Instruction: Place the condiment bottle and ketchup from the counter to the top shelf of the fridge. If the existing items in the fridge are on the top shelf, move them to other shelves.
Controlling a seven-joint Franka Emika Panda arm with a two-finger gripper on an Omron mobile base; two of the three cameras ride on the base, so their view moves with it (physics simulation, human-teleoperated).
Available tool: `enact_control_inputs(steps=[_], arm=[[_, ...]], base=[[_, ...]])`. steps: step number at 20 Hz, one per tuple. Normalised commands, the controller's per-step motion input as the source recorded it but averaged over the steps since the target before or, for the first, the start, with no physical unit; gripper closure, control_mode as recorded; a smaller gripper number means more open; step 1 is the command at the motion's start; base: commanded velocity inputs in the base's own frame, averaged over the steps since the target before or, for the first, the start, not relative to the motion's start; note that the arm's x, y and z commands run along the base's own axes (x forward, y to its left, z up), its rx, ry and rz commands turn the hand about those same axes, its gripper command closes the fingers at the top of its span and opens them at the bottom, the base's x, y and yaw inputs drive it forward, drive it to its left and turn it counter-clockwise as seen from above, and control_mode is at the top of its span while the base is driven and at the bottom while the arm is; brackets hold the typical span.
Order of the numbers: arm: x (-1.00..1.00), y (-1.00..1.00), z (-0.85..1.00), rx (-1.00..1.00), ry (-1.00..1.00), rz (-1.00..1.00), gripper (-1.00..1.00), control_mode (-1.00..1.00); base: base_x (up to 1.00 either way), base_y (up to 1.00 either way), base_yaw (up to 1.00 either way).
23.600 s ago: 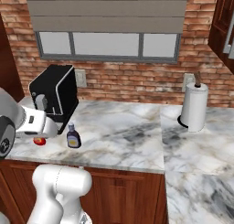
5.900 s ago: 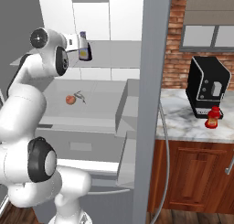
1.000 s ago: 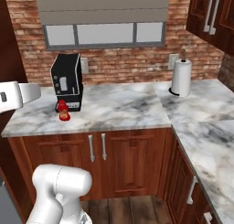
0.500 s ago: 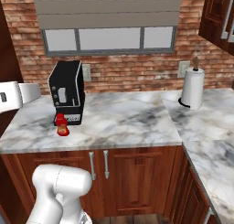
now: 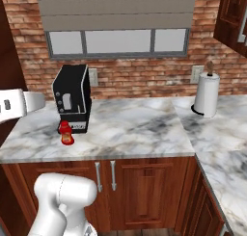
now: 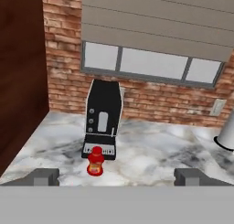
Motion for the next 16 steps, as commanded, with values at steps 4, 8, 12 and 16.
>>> enact_control_inputs(steps=[4,8,12,16], arm=[[0.01,0.0,-0.75,-0.02,0.4,0.0,-1.0,-1.0],[0.21,0.04,-0.73,0.0,0.4,0.0,-1.0,-1.0],[0.31,0.11,-0.52,0.0,0.32,0.0,-1.0,-1.0],[0.29,0.18,-0.47,0.0,0.18,0.0,-1.0,-1.0]], base=[[0.0,0.0,0.0],[0.0,0.0,0.0],[0.0,0.0,0.0],[0.0,0.0,0.0]])
